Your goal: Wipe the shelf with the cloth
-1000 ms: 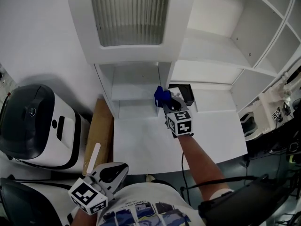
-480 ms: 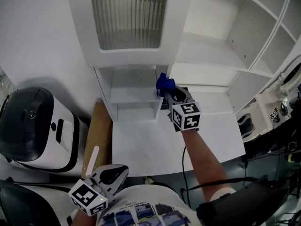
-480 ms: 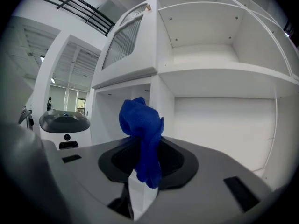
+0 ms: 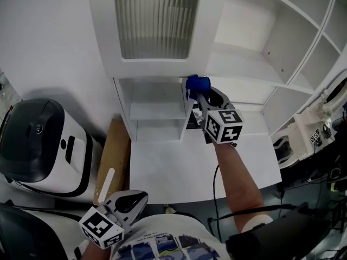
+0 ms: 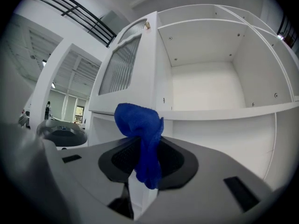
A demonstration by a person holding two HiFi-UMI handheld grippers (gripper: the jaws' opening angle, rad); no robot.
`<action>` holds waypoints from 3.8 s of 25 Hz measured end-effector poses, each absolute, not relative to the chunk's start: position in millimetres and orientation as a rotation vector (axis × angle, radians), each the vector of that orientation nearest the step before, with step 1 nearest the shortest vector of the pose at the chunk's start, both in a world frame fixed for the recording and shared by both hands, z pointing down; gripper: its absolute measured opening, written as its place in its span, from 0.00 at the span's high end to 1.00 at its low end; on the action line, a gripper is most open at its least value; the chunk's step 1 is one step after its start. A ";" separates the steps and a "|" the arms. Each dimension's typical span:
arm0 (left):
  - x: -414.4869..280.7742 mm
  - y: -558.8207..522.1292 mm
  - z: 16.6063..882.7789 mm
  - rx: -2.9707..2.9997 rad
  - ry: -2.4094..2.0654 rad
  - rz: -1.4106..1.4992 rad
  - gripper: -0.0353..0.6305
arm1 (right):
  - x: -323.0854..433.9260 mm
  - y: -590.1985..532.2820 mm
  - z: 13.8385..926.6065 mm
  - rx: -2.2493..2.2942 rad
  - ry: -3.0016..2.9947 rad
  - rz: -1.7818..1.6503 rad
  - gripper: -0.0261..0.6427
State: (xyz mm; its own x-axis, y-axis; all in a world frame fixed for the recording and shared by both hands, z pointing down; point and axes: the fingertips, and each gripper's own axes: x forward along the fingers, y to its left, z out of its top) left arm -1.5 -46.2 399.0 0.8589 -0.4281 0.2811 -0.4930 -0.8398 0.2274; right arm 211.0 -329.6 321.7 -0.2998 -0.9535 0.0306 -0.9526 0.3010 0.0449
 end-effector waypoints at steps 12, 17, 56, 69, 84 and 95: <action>-19.7 -41.0 399.5 2.718 -0.751 0.311 0.93 | 195.4 -334.1 310.3 1.877 -2.508 -0.014 0.78; -31.4 -39.6 399.9 2.710 -0.782 0.302 0.93 | 173.1 -338.0 309.7 1.848 -2.537 -0.012 0.78; -152.9 10.1 404.7 2.633 -0.911 0.190 0.93 | -8.1 -349.8 344.2 1.611 -2.609 0.086 0.78; -117.8 -24.5 394.5 2.684 -0.885 0.212 0.93 | 55.9 -409.5 433.9 1.597 -2.318 0.195 0.78; -108.9 -73.0 389.9 2.620 -1.006 0.285 0.93 | 14.5 -513.7 473.7 1.404 -2.208 0.152 0.78; -112.0 -86.8 397.1 2.597 -1.003 0.281 0.93 | 58.8 -529.0 494.8 1.443 -2.062 0.200 0.78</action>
State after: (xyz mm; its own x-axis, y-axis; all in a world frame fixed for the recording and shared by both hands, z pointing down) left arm -112.0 -86.8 397.1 0.7311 -0.6121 0.3015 -0.6797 -0.6921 0.2431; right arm 58.8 -529.0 494.8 -0.2224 -0.8015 0.5551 -0.8933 0.3957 0.2134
